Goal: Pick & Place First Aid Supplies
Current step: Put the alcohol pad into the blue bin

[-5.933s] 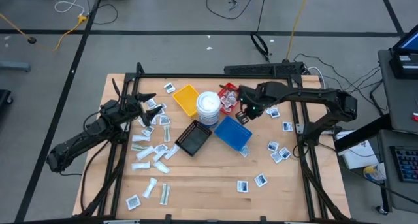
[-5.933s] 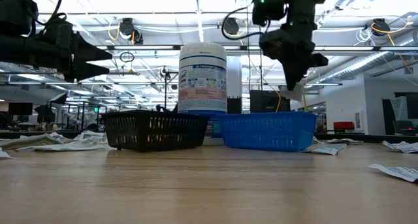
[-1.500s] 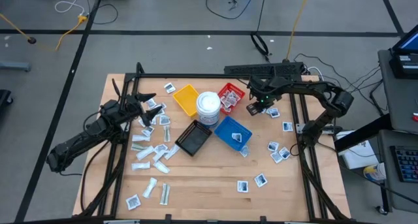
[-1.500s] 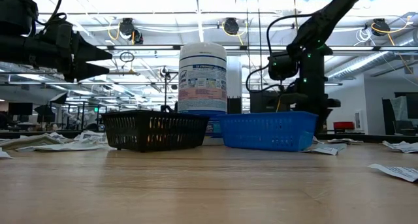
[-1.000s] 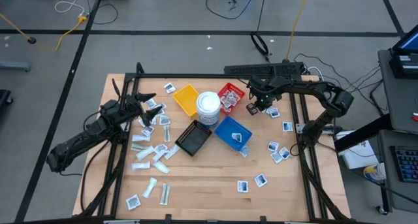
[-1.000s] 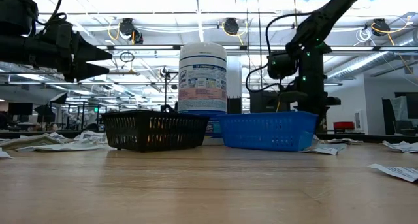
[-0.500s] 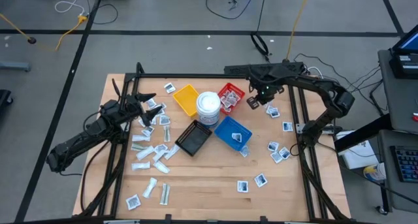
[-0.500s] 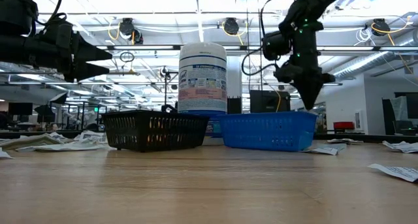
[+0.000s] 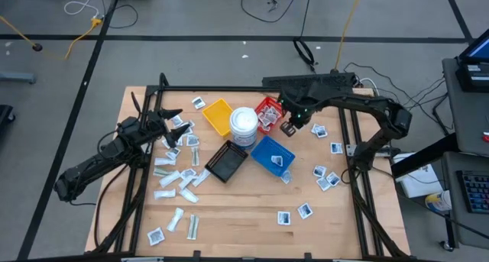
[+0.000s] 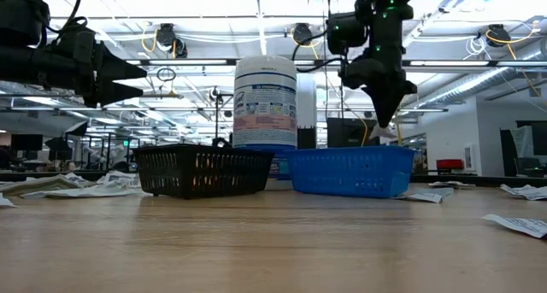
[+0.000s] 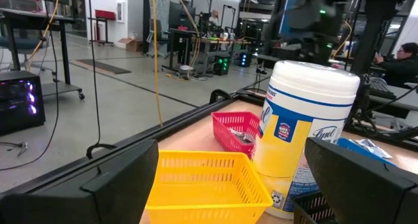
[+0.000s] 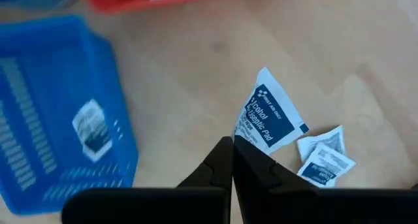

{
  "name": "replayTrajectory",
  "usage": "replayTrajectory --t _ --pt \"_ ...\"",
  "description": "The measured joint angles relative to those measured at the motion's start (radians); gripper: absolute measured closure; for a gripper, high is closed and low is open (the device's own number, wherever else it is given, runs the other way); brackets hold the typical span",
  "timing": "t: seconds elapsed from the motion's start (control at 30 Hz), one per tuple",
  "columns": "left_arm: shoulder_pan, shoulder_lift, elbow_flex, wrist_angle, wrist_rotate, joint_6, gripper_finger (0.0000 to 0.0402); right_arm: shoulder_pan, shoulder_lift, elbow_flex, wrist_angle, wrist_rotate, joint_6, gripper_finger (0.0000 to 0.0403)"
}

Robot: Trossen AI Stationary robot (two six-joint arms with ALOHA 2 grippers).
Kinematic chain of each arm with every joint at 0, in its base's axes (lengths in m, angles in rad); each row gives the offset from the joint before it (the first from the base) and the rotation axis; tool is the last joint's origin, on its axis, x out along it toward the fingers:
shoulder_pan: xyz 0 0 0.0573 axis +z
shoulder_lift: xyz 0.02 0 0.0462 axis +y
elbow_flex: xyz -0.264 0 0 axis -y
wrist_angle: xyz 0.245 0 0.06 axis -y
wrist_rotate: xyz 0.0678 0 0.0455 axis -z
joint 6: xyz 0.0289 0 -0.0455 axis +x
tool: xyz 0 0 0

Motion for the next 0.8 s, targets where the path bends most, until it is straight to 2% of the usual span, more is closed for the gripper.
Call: replayTrajectory --t 0.5,0.7,0.8 --pt "0.0 0.0 0.0 0.0 0.0 0.0 0.0009 0.296 0.0 0.0 0.006 -0.003 0.021 0.0403" --pt "0.0 0.0 0.0 0.0 0.0 0.0 0.0009 0.342 0.004 0.0 0.039 -0.017 0.02 0.0403" --pt "0.0 0.0 0.0 0.0 0.0 0.0 0.0009 0.355 0.05 0.021 0.046 -0.027 0.017 0.0403"
